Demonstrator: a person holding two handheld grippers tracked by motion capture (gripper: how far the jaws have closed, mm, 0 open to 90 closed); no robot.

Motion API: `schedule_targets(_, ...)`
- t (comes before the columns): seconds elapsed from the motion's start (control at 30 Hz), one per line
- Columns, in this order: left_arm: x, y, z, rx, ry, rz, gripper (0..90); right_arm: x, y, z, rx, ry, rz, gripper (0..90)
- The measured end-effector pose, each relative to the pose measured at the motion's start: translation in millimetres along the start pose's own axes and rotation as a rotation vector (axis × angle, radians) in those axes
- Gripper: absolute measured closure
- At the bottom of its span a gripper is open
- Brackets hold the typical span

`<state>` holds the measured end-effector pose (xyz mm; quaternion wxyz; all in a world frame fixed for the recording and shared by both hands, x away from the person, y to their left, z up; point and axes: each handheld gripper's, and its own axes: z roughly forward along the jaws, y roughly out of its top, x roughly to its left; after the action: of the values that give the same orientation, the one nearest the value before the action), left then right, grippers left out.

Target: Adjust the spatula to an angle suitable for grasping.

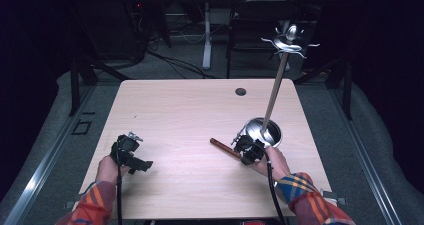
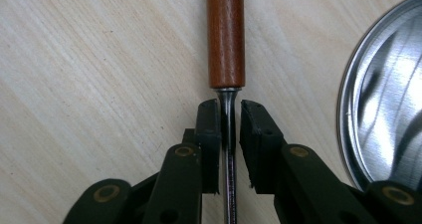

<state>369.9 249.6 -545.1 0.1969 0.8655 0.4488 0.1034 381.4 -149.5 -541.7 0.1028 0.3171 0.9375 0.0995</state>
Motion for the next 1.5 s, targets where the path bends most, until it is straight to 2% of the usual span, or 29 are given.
schedule_targets(0.03,-0.1,0.0,0.0,0.0,0.0,0.0,0.5,0.7,-0.2,0.8,-0.012,0.002,0.011,79.6)
schedule_targets(0.1,-0.3,0.0,0.0,-0.002,0.002,-0.005,0.7,0.3,0.9,0.1,0.005,-0.011,-0.008,79.9)
schedule_targets(0.3,-1.6,0.1,-0.4,-0.012,0.014,-0.011,1.4,2.6,1.4,3.2,-0.013,-0.003,0.004,81.0)
schedule_targets(0.33,-2.3,0.3,-1.3,-0.023,0.023,-0.02,1.7,2.4,2.0,2.4,0.004,-0.014,-0.01,82.2)
schedule_targets(0.37,-2.4,0.4,-2.0,-0.029,0.033,-0.027,3.4,3.1,1.3,3.8,-0.011,-0.01,0.0,82.5)
schedule_targets(0.47,-2.2,0.7,-3.0,-0.044,0.078,-0.056,13.6,2.7,1.5,2.9,0.0,-0.017,-0.007,83.0)
schedule_targets(0.5,-1.4,0.6,-3.1,-0.043,0.088,-0.069,14.2,3.1,1.5,3.1,-0.002,-0.019,-0.008,83.2)
schedule_targets(0.67,1.5,-0.6,-6.0,-0.054,0.082,-0.099,14.2,3.9,1.6,1.5,0.006,-0.042,-0.019,84.2)
schedule_targets(0.73,1.0,-0.5,-5.7,-0.054,0.079,-0.09,13.9,4.0,0.4,1.2,-0.012,-0.032,-0.005,84.3)
schedule_targets(0.93,-1.4,0.2,-3.4,-0.028,0.087,-0.061,14.3,3.3,0.1,-3.9,-0.022,-0.038,-0.01,84.3)
schedule_targets(1.0,-1.5,0.0,-3.8,-0.032,0.085,-0.061,14.0,2.8,-0.8,-5.4,-0.043,-0.033,0.001,84.3)
schedule_targets(1.13,-1.7,0.2,-4.1,-0.036,0.083,-0.051,11.6,0.8,-1.6,-12.2,-0.048,-0.037,0.001,84.2)
schedule_targets(1.2,-2.4,0.5,-3.8,-0.039,0.084,-0.047,9.6,0.9,-3.1,-13.9,-0.083,-0.039,0.015,84.2)
schedule_targets(1.23,-2.4,0.5,-3.8,-0.039,0.084,-0.047,9.1,0.9,-3.1,-13.9,-0.083,-0.039,0.015,84.2)
schedule_targets(1.3,-2.5,0.5,-4.0,-0.042,0.083,-0.047,7.6,-0.3,-3.6,-19.4,-0.081,-0.042,0.013,84.2)
schedule_targets(1.4,-2.7,0.6,-3.9,-0.041,0.083,-0.046,6.4,-3.6,-6.6,-29.8,-0.108,-0.048,0.025,84.2)
schedule_targets(1.43,-2.9,0.8,-3.6,-0.043,0.085,-0.045,6.2,-3.5,-7.6,-30.8,-0.125,-0.049,0.039,84.2)
schedule_targets(1.5,-3.2,0.8,-3.5,-0.041,0.085,-0.044,6.2,-4.7,-8.5,-33.0,-0.132,-0.053,0.038,84.2)
